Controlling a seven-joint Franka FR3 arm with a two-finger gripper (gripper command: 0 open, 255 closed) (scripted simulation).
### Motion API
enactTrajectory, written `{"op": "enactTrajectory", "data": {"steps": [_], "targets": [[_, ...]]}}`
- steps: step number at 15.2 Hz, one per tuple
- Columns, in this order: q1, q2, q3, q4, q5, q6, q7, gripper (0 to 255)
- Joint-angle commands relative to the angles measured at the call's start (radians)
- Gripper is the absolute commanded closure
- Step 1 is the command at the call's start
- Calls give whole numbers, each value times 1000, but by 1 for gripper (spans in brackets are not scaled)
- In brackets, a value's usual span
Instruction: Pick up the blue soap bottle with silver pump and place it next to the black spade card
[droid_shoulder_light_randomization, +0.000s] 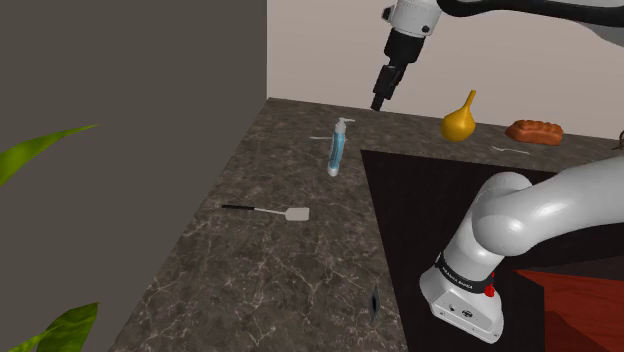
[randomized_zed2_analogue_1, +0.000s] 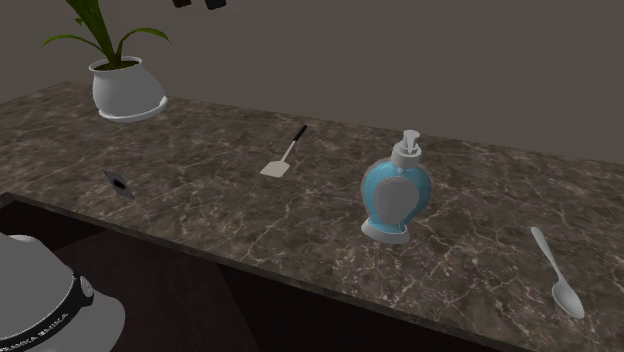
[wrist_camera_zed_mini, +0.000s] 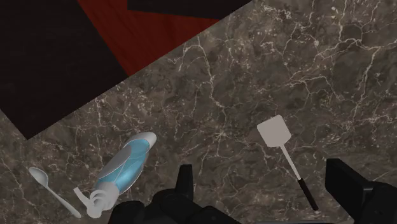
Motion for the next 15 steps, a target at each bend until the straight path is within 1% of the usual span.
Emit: {"op": "enactTrajectory", "data": {"steps": [1,8,15], "targets": [[0,0,0,0,0,0,0,0],[-46,199,-78,38,-22,144,-32,0],[-82,423,-153,128,-16,257,-68,0]]}}
